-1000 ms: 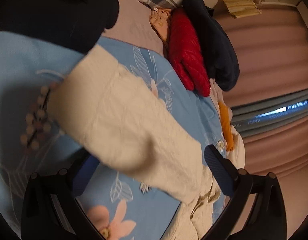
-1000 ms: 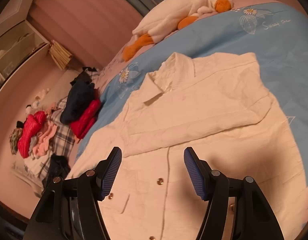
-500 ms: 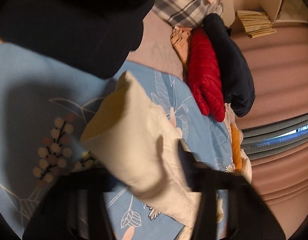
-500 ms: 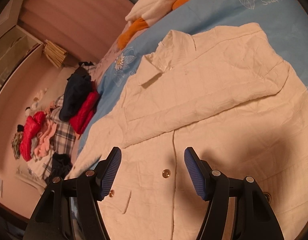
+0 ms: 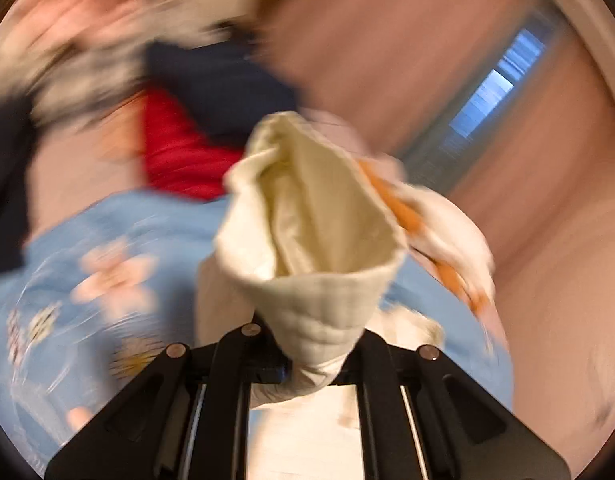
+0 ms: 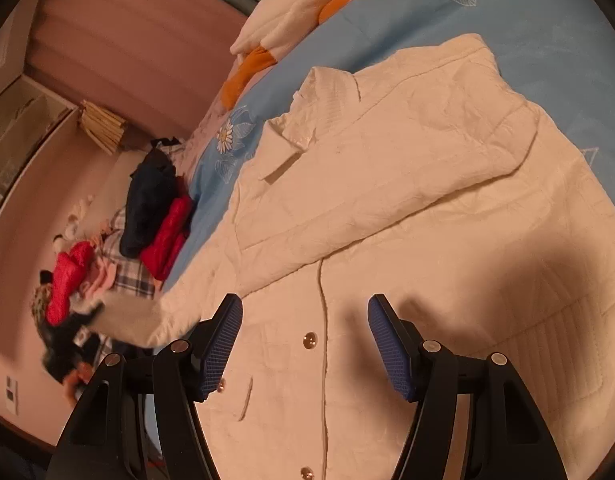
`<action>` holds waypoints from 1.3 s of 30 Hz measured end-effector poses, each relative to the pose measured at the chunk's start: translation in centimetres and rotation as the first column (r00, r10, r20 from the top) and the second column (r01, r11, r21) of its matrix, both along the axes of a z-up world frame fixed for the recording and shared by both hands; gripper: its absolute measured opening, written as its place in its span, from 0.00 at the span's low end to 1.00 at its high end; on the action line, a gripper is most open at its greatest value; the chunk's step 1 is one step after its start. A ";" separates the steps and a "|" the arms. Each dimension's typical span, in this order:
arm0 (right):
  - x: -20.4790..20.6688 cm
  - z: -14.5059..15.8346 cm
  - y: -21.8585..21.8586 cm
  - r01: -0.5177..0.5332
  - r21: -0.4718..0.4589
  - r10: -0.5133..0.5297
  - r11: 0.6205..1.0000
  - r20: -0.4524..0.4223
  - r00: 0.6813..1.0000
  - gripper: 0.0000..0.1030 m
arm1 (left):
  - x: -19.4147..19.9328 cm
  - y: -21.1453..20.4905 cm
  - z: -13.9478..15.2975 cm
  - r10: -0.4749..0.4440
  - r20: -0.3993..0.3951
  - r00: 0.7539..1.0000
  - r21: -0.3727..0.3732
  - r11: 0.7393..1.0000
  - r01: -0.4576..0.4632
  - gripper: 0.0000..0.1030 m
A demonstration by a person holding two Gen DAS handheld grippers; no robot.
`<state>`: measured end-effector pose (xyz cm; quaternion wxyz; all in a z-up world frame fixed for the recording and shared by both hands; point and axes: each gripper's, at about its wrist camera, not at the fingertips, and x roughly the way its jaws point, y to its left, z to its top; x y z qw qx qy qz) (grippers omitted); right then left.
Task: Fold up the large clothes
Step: 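Fold the held sleeve across the jacket body with the left tool and release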
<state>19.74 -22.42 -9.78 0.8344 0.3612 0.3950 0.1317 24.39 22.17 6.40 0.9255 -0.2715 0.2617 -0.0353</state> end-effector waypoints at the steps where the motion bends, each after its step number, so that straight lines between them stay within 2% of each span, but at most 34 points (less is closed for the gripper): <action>1: -0.2 0.0 -0.3 0.007 0.007 -0.007 1.000 0.001 1.000 0.64 | 0.5 -2.8 1.1 -0.062 0.011 0.998 0.025 0.998 0.062 0.08; 4: -1.0 -0.3 -1.6 0.032 0.059 -0.032 0.998 0.005 0.999 0.64 | 1.6 -10.7 2.4 -0.192 0.010 0.981 0.110 0.976 0.190 0.09; 7: -1.8 -0.5 -3.2 0.066 0.111 -0.067 0.992 0.006 0.998 0.64 | 2.4 -17.5 1.3 -0.271 -0.035 0.962 0.200 0.941 0.272 0.09; 10: -2.8 -0.3 -5.1 0.119 0.112 -0.121 0.987 0.019 0.992 0.64 | 3.1 -24.6 -1.5 -0.365 -0.114 0.924 0.274 0.883 0.382 0.10; 13: -3.5 0.0 -6.6 0.147 0.130 -0.153 0.981 0.033 0.988 0.64 | 3.5 -31.0 -5.8 -0.421 -0.221 0.880 0.325 0.819 0.473 0.11; 15: -3.7 0.2 -7.5 0.164 0.137 -0.171 0.977 0.037 0.985 0.64 | 4.1 -33.5 -8.4 -0.424 -0.286 0.859 0.323 0.802 0.503 0.12; 16: -3.8 0.2 -7.9 0.172 0.143 -0.179 0.975 0.038 0.983 0.64 | 4.6 -34.3 -9.8 -0.433 -0.323 0.842 0.307 0.793 0.526 0.15; 17: -3.9 0.2 -8.3 0.179 0.150 -0.187 0.972 0.040 0.982 0.64 | 5.0 -34.7 -10.6 -0.442 -0.344 0.828 0.297 0.786 0.543 0.26; 18: -4.0 0.2 -8.7 0.186 0.153 -0.194 0.971 0.039 0.980 0.64 | 5.2 -35.5 -11.8 -0.458 -0.383 0.802 0.279 0.770 0.573 0.36; 19: -4.0 0.2 -8.9 0.192 0.155 -0.201 0.969 0.039 0.979 0.64 | 5.2 -36.0 -12.6 -0.474 -0.409 0.780 0.256 0.761 0.596 0.55; 20: -4.0 0.2 -9.2 0.196 0.158 -0.204 0.968 0.039 0.978 0.64 | 5.8 -35.8 -12.6 -0.488 -0.407 0.772 0.241 0.758 0.606 0.64; 23: -4.0 0.1 -9.5 0.201 0.165 -0.210 0.966 0.037 0.977 0.68 | 5.0 -35.2 -11.5 -0.563 -0.355 0.746 0.202 0.733 0.650 0.71; 25: -4.1 0.0 -9.7 0.200 0.172 -0.209 0.965 0.038 0.977 0.68 | 3.9 -33.8 -9.8 -0.621 -0.296 0.726 0.145 0.721 0.677 0.74; 27: -3.8 0.0 -9.4 0.192 0.183 -0.202 0.964 0.037 0.979 0.68 | 3.0 -32.0 -8.4 -0.618 -0.248 0.746 0.143 0.739 0.659 0.78; 29: -3.4 0.1 -8.9 0.176 0.179 -0.184 0.968 0.027 0.983 0.68 | 2.5 -28.5 -7.0 -0.573 -0.202 0.794 0.151 0.783 0.603 0.85; 31: -2.4 0.1 -8.1 0.160 0.161 -0.164 0.974 0.015 0.986 0.68 | 2.3 -24.0 -6.2 -0.502 -0.169 0.848 0.170 0.832 0.527 0.85; 33: -1.3 -0.1 -7.2 0.135 0.143 -0.136 0.980 -0.001 0.991 0.68 | 2.2 -19.9 -6.4 -0.420 -0.169 0.892 0.187 0.875 0.447 0.87; 34: -0.7 -0.2 -6.7 0.127 0.133 -0.126 0.983 -0.010 0.992 0.68 | 2.5 -17.4 -6.8 -0.378 -0.181 0.908 0.168 0.898 0.407 0.87; 35: -0.2 -0.2 -6.3 0.120 0.120 -0.118 0.986 -0.018 0.993 0.68 | 2.6 -15.7 -7.3 -0.358 -0.196 0.913 0.138 0.912 0.387 0.87; 37: 1.4 -0.5 -4.8 0.096 0.066 -0.093 0.993 -0.042 0.995 0.68 | 2.7 -11.3 -9.1 -0.341 -0.230 0.911 -0.003 0.937 0.350 0.87; 39: 2.6 -0.7 -3.6 0.072 0.020 -0.071 0.997 -0.046 0.996 0.68 | 2.3 -8.7 -10.8 -0.355 -0.241 0.903 -0.129 0.934 0.333 0.87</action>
